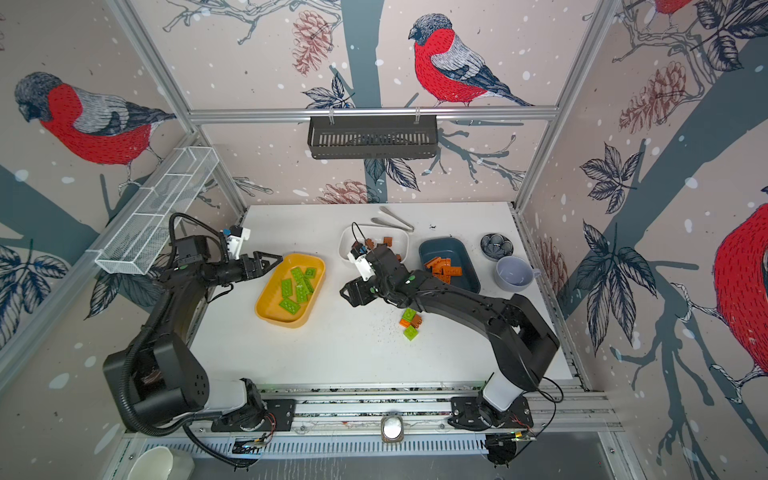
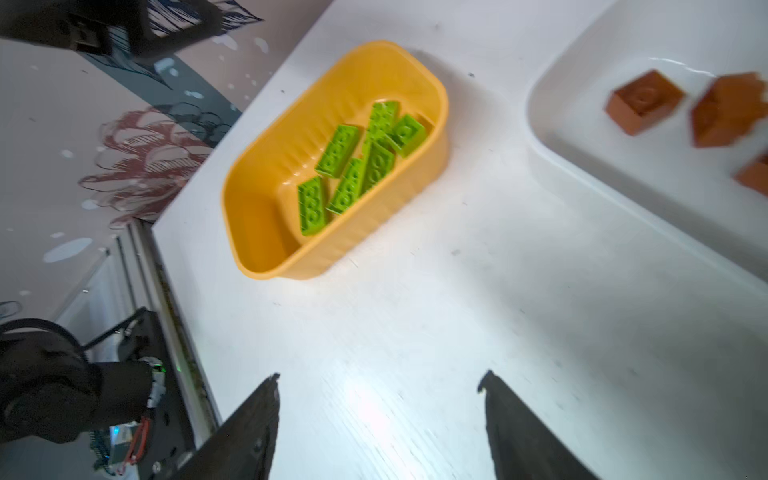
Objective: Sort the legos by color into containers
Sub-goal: 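Move the right gripper to a lime-green brick beside the teal tub and close, then lift the lime-green brick off the table with the right gripper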
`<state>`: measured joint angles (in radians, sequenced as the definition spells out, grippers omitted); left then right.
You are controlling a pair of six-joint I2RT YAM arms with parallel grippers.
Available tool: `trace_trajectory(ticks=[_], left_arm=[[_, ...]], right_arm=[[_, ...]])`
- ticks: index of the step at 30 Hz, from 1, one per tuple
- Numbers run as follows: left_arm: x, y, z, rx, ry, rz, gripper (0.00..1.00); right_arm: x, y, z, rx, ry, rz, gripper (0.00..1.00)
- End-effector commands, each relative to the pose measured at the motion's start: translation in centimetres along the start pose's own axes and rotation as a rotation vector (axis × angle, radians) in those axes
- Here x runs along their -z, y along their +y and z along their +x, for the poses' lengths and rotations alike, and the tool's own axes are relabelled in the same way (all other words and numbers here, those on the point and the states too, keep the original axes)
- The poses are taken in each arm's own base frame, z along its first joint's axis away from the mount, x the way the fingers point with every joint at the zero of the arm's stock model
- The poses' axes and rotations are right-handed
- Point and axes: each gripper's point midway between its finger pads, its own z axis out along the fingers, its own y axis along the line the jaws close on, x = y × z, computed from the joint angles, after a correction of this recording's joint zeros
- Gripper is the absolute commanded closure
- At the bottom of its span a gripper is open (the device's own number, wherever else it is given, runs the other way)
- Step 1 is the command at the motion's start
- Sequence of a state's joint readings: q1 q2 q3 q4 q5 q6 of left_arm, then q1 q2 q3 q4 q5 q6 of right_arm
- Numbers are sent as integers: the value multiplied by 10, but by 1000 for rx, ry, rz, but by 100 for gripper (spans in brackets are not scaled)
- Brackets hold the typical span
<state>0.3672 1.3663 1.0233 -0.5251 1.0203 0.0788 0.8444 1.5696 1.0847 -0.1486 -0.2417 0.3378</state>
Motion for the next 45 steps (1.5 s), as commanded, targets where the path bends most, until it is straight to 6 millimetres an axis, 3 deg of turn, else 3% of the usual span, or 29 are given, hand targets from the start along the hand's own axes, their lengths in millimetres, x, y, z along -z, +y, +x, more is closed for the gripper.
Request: trace_trajectory(ticks=[1,6,10,19,32,40,45], left_arm=[[2,-6,-3,-21,-17,24,11],[0,-6,0,-13,-13,30,11],[-1,-6,-1,-13,-9,34,11],[-3,-7,1,-14,0,32,12],[-6,-2,3,-8,14,21,12],[-6,0,5,-5,22,9,12],[-6,2,5,-6,30,4,12]], right_arm=[[27,-37,38,-33,109,193,20],[64,-79,62,-238,89,370,17],[77,-107,69,-432,58,478,16],[55,-136,84,-637,108,580,18],[32,-149,118,-744,206,594,23],[13,-143,115,-721,232,551,36],[5,-137,111,-685,245,545,39]])
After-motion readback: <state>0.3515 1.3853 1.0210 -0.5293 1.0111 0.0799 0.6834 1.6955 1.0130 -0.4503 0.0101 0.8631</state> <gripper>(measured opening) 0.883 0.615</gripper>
